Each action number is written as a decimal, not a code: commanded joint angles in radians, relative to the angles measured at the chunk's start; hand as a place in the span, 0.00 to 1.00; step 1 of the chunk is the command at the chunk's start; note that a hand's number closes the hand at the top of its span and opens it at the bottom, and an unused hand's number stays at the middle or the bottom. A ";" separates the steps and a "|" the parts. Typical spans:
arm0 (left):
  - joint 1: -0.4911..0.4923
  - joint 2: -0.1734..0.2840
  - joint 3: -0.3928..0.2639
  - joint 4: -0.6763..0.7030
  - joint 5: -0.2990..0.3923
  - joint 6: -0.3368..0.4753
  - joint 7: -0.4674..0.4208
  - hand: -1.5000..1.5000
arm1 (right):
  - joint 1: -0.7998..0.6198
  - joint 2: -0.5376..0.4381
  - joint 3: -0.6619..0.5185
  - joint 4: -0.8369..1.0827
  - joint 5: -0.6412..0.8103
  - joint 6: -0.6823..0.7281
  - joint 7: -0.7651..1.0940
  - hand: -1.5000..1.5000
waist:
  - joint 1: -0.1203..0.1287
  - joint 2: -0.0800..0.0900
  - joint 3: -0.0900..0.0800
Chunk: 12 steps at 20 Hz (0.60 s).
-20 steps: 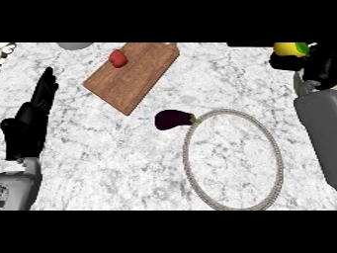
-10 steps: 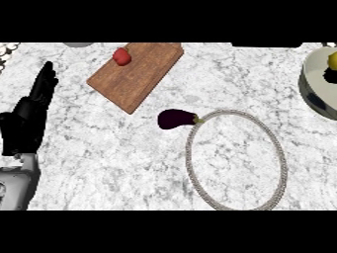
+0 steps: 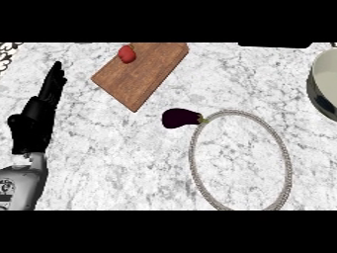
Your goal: Pick the lemon from the placemat and place it in the bowl
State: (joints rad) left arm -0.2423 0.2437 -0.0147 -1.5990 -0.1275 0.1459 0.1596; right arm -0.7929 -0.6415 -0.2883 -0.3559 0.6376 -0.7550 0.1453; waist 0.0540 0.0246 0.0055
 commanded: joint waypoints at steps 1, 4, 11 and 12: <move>-0.001 0.006 0.011 -0.015 0.019 -0.017 0.018 0.50 | 0.017 0.010 -0.091 0.054 -0.108 0.068 -0.119 0.00 | 0.003 0.001 0.002; -0.024 -0.009 0.001 0.006 0.000 0.000 0.022 0.50 | 0.021 0.040 -0.142 0.047 -0.171 0.098 -0.235 0.00 | 0.004 0.006 0.004; 0.001 -0.024 -0.012 0.008 -0.016 0.011 -0.009 0.50 | 0.030 -0.023 -0.276 0.035 -0.307 0.181 -0.472 0.00 | 0.001 0.005 0.004; -0.023 -0.023 -0.011 0.018 -0.024 0.014 -0.001 0.50 | 0.014 -0.013 -0.276 0.064 -0.302 0.165 -0.467 0.00 | 0.003 0.005 0.003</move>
State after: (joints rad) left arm -0.2535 0.2314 -0.0179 -1.5889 -0.1367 0.1489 0.1583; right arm -0.7746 -0.6508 -0.5081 -0.3100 0.3895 -0.5969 -0.2337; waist 0.0577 0.0305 0.0090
